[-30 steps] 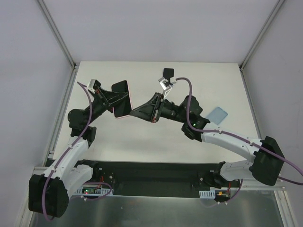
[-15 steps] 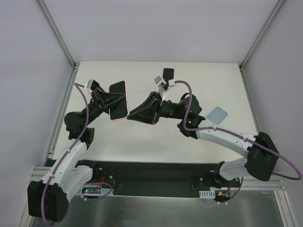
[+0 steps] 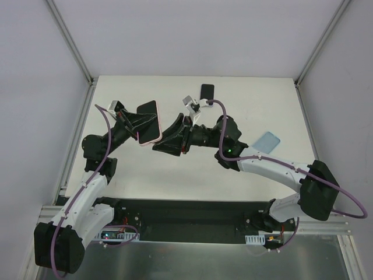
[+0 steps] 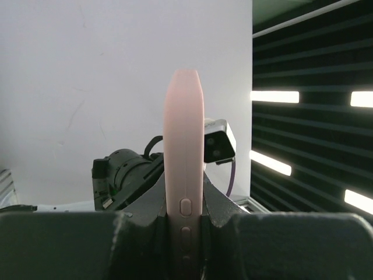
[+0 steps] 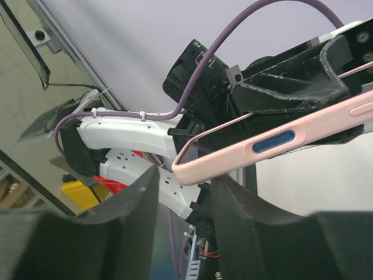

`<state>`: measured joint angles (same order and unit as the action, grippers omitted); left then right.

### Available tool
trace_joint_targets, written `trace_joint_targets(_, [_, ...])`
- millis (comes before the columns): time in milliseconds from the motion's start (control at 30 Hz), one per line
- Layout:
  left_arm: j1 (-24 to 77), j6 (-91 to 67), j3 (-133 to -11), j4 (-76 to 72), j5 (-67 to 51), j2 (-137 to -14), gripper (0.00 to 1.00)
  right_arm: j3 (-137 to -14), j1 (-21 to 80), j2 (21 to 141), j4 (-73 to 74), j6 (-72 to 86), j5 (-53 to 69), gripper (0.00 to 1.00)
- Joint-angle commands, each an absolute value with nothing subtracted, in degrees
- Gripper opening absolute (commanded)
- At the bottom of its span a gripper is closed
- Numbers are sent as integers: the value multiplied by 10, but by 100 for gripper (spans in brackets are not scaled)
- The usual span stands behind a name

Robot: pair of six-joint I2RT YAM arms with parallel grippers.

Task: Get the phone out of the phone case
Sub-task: Remove the phone case from the phone.

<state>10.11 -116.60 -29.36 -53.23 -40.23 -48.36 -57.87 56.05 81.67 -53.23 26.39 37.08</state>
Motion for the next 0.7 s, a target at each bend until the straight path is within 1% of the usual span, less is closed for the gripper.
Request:
trace_joint_targets(0, [105, -1191, -313, -554, -406, -479, 0, -606, 555, 788, -510, 289, 331, 57])
trace_joint_targets(33, [105, -1187, -313, -554, -407, -481, 0, -596, 555, 780, -507, 294, 327, 64])
trace_joint_targets(167, [105, -1176, -313, -555, -408, -484, 0, -577, 556, 755, -486, 310, 295, 65])
trace_joint_targets(267, [105, -1172, -312, -562, -409, -488, 0, -573, 555, 738, -460, 310, 268, 62])
trace_joint_targets(467, [105, -1162, -316, -556, -412, -489, 0, -597, 555, 737, -405, 330, 255, 53])
trace_joint_targets(500, [105, -1161, -317, -556, -412, -487, 0, -599, 555, 741, -403, 340, 251, 49])
trace_joint_targets(567, [105, -1158, -317, -557, -412, -489, 0, -599, 555, 745, -403, 362, 241, 48])
trace_joint_targets(600, [105, -1158, -317, -556, -413, -489, 0, -599, 555, 747, -403, 371, 236, 46])
trace_joint_targets(667, [105, -1154, -317, -555, -412, -488, 0, -598, 555, 749, -403, 396, 220, 45])
